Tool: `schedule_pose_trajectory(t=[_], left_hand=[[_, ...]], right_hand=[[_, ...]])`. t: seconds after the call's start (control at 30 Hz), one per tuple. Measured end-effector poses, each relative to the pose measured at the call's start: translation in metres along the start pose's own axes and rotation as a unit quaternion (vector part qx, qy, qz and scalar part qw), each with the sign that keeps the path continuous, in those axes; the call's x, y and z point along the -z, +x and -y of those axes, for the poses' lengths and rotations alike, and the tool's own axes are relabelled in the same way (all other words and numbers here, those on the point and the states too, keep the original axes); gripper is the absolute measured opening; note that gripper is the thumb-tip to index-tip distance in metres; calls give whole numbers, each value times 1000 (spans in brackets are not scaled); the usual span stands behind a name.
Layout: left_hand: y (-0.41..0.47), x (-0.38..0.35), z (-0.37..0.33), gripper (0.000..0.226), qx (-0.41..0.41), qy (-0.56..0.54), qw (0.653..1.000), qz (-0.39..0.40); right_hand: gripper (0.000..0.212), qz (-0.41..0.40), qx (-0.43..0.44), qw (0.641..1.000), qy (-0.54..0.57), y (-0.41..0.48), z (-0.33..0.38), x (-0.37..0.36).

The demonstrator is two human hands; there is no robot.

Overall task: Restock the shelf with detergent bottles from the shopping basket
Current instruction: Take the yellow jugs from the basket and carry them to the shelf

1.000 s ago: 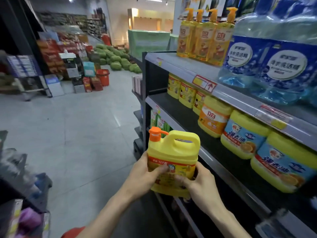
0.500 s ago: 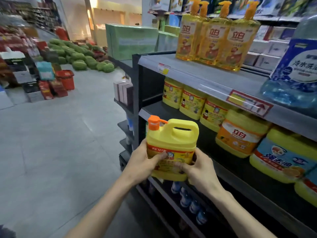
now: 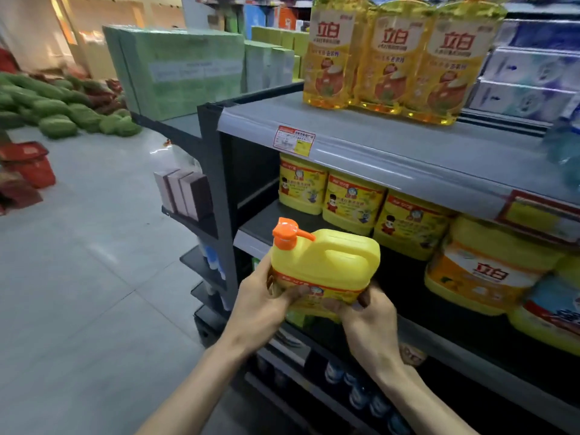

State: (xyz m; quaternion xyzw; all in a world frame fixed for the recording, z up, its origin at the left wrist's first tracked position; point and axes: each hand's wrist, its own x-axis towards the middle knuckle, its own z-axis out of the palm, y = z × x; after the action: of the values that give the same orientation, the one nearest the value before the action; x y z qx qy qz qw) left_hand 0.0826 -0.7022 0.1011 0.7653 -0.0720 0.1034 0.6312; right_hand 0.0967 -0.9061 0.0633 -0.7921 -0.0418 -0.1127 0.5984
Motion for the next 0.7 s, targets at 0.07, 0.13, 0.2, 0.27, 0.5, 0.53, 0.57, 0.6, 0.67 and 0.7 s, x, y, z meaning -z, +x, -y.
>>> schedule_pose_trajectory(t=[0.07, 0.13, 0.2, 0.27, 0.5, 0.53, 0.57, 0.6, 0.67, 0.7], left_hand=[[19, 13, 4, 57, -14, 12, 1000, 3], [40, 26, 5, 54, -32, 19, 999, 3], [63, 36, 8, 54, -60, 28, 998, 5], [86, 45, 12, 56, -62, 30, 997, 17], [145, 77, 52, 55, -30, -33, 998, 36], [152, 82, 56, 58, -37, -38, 998, 43], [158, 84, 59, 59, -46, -37, 997, 49], [165, 87, 62, 60, -53, -37, 996, 57], [175, 94, 67, 63, -59, -51, 995, 67], [180, 97, 70, 64, -56, -59, 994, 73]], right_hand=[[41, -19, 3, 1000, 5, 12, -1, -16], [48, -37, 10, 999, 16, 25, 1, -33], [53, -69, 18, 997, 16, 44, 0, -51], [51, -96, 5, 995, 14, 64, -4, -68], [51, -186, -6, 981, -59, 105, -6, -120], [53, -199, -13, 978, -64, 109, -5, -128], [54, -210, -16, 976, -62, 112, -2, -135], [55, -223, -16, 973, -58, 114, 2, -141], [56, -242, -19, 968, -57, 117, 8, -152], [57, -248, -18, 967, -59, 119, 10, -156]])
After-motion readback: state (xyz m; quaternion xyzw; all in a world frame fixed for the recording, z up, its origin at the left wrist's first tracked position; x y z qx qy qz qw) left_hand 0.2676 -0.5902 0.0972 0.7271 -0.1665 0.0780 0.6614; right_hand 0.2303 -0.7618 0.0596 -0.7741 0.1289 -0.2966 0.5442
